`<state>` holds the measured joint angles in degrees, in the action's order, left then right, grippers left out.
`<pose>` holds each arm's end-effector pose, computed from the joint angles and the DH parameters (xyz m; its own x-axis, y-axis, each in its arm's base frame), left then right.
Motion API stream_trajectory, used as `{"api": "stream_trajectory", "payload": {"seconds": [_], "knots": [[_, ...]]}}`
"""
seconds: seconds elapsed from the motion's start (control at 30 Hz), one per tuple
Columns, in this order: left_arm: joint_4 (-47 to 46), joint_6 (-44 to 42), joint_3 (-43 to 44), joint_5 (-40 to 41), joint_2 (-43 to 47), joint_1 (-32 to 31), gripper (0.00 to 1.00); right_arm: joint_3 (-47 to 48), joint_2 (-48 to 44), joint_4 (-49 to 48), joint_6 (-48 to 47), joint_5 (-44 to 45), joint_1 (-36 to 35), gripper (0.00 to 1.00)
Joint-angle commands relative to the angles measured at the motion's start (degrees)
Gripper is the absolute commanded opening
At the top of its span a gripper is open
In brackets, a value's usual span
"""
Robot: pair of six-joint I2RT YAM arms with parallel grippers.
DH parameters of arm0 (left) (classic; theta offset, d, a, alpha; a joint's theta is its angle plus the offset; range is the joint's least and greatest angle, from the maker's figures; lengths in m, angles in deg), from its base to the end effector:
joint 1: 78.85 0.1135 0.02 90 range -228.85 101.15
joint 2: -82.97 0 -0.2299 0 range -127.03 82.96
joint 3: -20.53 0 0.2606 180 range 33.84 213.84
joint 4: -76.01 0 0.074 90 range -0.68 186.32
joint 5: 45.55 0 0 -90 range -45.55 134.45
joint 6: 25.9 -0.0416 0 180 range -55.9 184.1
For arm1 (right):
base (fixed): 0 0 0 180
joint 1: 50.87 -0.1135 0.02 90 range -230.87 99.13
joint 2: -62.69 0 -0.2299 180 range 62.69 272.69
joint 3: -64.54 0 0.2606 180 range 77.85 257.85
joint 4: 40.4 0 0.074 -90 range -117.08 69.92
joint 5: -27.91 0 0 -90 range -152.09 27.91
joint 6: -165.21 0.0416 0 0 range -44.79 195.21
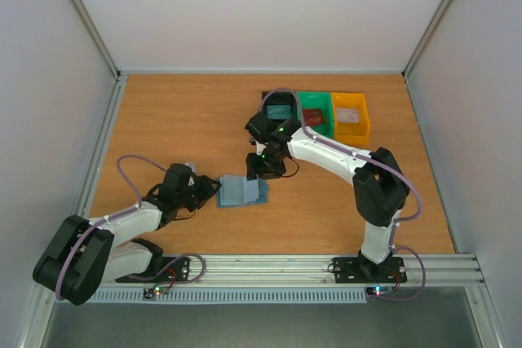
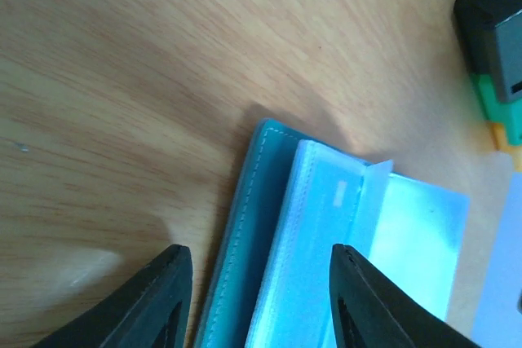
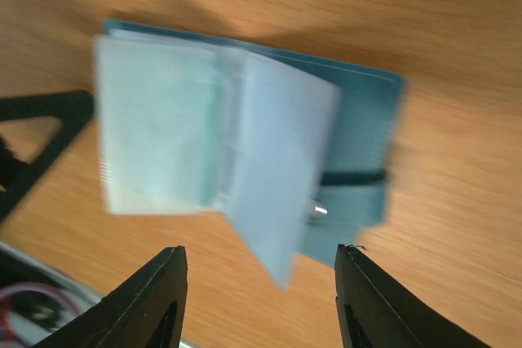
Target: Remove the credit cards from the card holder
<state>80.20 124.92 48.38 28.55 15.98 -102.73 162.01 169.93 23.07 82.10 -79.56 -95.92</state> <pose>0.1922 -0.0975 0.0824 -0.8049 -0.5619 -0.1905 -0.2692 0.6320 -0.7268 0.2580 0.2762 0.1800 -0.7599 -0.5993 -0.2518 -0.6498 0.6895 0.3200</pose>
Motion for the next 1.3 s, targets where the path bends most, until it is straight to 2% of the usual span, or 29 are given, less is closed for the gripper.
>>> {"api": "stream_trajectory", "payload": {"seconds": [0.0,0.13,0.27,0.43,0.57,0.7,0.83,0.9,0.97,1.07,1.27], "knots": [[1.60,-0.35,0.48,1.90,-0.25,-0.20,0.52,-3.69,-1.28,10.17,-3.29,9.24,2.23,0.53],[0.19,-0.25,0.55,0.77,-1.37,-0.20,0.66,-6.12,0.51,5.77,-3.48,-0.28,4.18,0.67],[-4.14,-1.40,0.89,-0.88,-3.90,-1.18,0.69,-4.31,2.96,3.98,-3.84,-5.50,4.10,0.71],[-5.94,-1.49,2.01,-0.39,-7.01,-2.76,0.62,-2.62,5.34,4.57,-3.67,-11.52,4.11,0.71],[-9.14,-1.66,2.97,-0.30,-8.19,-4.52,0.59,-4.87,6.33,-3.69,0.97,-19.25,4.14,0.70],[-12.08,-1.82,3.38,-0.58,-8.30,-5.72,0.52,-5.02,7.48,-7.45,2.76,-21.18,4.14,0.69],[-12.73,-1.94,3.15,-0.84,-7.63,-5.74,0.44,-5.12,7.62,-8.39,2.84,-21.20,4.16,0.57],[-13.75,-2.00,2.87,-1.29,-7.24,-5.78,0.43,-5.23,7.55,-8.48,3.05,-21.05,4.11,0.54],[-15.06,-2.43,2.77,-1.72,-6.97,-5.95,0.43,-5.32,7.47,-8.49,3.50,-20.73,4.13,0.56],[-15.55,-2.80,2.85,-1.19,-7.00,-6.69,0.42,-5.26,7.29,-8.36,3.96,-20.35,4.06,0.63],[-17.94,-2.62,3.35,0.98,-7.98,-9.72,0.34,-3.70,7.76,-6.81,4.31,-17.64,2.99,0.66]]}}
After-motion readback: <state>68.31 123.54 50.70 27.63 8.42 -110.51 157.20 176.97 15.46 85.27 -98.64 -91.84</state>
